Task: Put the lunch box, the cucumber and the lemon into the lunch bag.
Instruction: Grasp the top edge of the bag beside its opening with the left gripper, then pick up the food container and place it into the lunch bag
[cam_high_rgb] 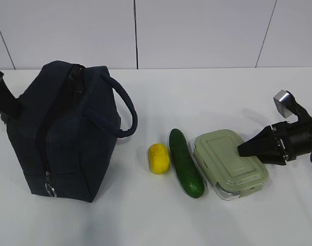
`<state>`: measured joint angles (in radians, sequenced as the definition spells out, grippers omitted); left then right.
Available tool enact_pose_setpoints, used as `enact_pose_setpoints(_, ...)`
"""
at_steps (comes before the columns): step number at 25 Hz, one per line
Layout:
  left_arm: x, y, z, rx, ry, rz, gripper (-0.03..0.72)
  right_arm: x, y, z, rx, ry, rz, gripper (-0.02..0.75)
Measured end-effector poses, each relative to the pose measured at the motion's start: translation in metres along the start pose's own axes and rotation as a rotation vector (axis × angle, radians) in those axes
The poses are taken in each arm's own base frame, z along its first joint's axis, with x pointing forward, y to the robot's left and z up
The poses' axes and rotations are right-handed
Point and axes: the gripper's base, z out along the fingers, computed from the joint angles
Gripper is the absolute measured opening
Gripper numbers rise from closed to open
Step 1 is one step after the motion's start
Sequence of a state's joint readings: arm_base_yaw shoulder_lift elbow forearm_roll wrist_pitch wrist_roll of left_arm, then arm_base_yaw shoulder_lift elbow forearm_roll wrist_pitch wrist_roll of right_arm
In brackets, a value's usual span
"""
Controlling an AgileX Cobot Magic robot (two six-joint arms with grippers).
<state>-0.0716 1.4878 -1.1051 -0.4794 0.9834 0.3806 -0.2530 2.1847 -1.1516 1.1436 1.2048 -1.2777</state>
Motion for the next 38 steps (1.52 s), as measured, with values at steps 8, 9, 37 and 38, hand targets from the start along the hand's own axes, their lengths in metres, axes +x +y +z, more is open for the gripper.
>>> enact_pose_setpoints(8, -0.007, 0.005, 0.027, -0.021, 0.018, 0.010, 0.368, 0.000, 0.000, 0.000, 0.000, 0.000, 0.007, 0.400)
enact_pose_setpoints(9, -0.007, 0.006, 0.027, -0.029, 0.020, 0.017, 0.351, 0.000, 0.000, 0.000, -0.002, 0.001, 0.008, 0.400)
enact_pose_setpoints(37, -0.049, -0.014, -0.007, -0.216, -0.011, 0.196, 0.015, 0.000, 0.000, 0.000, 0.000, 0.002, 0.014, 0.399)
enact_pose_setpoints(38, -0.049, -0.017, 0.001, -0.207, 0.009, 0.208, 0.015, 0.000, 0.000, 0.000, 0.000, 0.002, 0.015, 0.399)
